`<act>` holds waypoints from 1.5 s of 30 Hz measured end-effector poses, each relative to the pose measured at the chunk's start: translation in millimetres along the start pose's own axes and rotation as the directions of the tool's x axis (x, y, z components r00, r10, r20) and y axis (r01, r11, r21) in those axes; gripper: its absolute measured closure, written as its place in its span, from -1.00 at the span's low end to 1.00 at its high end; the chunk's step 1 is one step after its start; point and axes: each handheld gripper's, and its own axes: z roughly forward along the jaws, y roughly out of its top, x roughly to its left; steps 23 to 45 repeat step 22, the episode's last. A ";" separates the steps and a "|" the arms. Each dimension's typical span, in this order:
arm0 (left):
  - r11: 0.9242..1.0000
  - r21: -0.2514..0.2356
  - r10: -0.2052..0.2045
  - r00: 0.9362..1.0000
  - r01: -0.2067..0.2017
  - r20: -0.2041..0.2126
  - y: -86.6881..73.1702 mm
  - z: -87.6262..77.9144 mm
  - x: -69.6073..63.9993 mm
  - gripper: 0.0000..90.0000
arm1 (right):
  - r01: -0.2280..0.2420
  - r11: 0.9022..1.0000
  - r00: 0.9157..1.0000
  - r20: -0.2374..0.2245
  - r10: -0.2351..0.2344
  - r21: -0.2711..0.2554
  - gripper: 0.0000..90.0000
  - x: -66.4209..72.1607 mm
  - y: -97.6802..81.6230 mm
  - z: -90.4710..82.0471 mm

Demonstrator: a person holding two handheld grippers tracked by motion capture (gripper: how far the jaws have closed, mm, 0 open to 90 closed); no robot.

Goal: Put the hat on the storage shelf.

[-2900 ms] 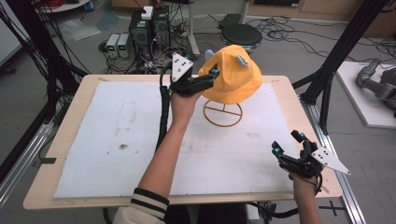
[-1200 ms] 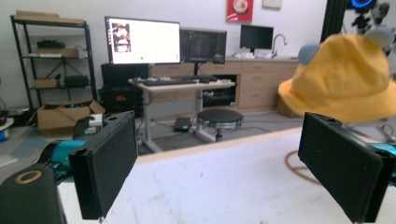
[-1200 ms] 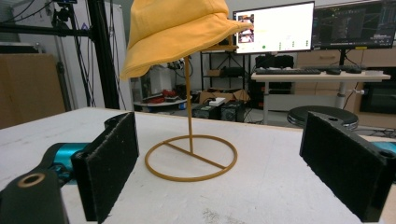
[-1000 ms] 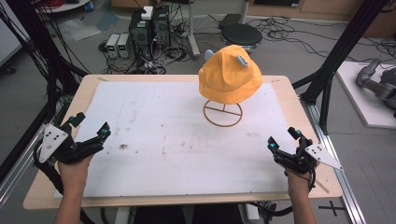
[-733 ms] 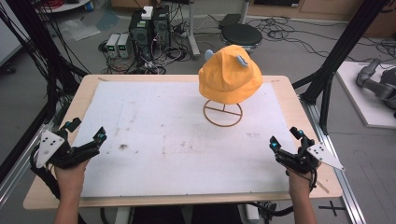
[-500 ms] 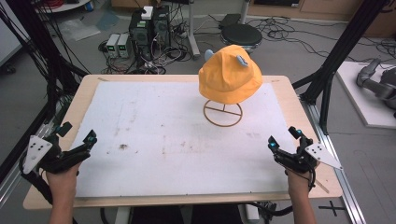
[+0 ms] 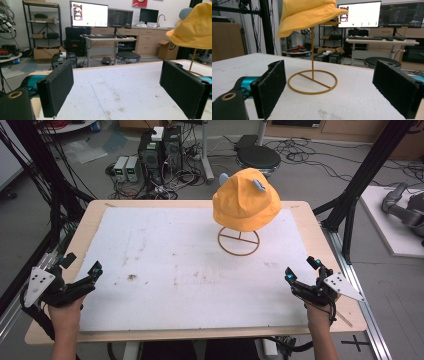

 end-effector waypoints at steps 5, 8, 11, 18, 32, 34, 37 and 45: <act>1.000 -0.001 -0.002 1.000 0.002 0.007 -1.5 0.9 -0.8 -0.73 | 0.001 1.000 1.000 0.003 -0.001 -0.005 -0.75 -0.4 0.6 -1.0; 1.000 -0.006 0.003 1.000 -0.003 0.011 -1.6 1.0 -1.5 -0.73 | -0.003 1.000 1.000 0.002 0.003 -0.006 -0.74 -0.4 0.5 -1.3; 1.000 -0.005 0.000 1.000 0.000 0.011 -2.2 1.0 -1.7 -0.73 | -0.003 1.000 1.000 0.000 0.003 -0.009 -0.74 -0.6 0.9 -1.4; 1.000 0.003 0.003 1.000 -0.003 0.017 -4.3 2.2 -3.0 -0.73 | -0.003 1.000 1.000 -0.001 0.003 -0.011 -0.74 -0.8 1.0 -1.1; 1.000 0.011 0.004 1.000 -0.004 0.026 -5.4 3.3 -3.2 -0.72 | -0.001 1.000 1.000 0.001 0.001 -0.011 -0.74 -1.0 0.9 -0.8; 1.000 0.011 0.004 1.000 -0.004 0.026 -5.4 3.3 -3.2 -0.72 | -0.001 1.000 1.000 0.001 0.001 -0.011 -0.74 -1.0 0.9 -0.8; 1.000 0.011 0.004 1.000 -0.004 0.026 -5.4 3.3 -3.2 -0.72 | -0.001 1.000 1.000 0.001 0.001 -0.011 -0.74 -1.0 0.9 -0.8; 1.000 0.011 0.004 1.000 -0.004 0.026 -5.4 3.3 -3.2 -0.72 | -0.001 1.000 1.000 0.001 0.001 -0.011 -0.74 -1.0 0.9 -0.8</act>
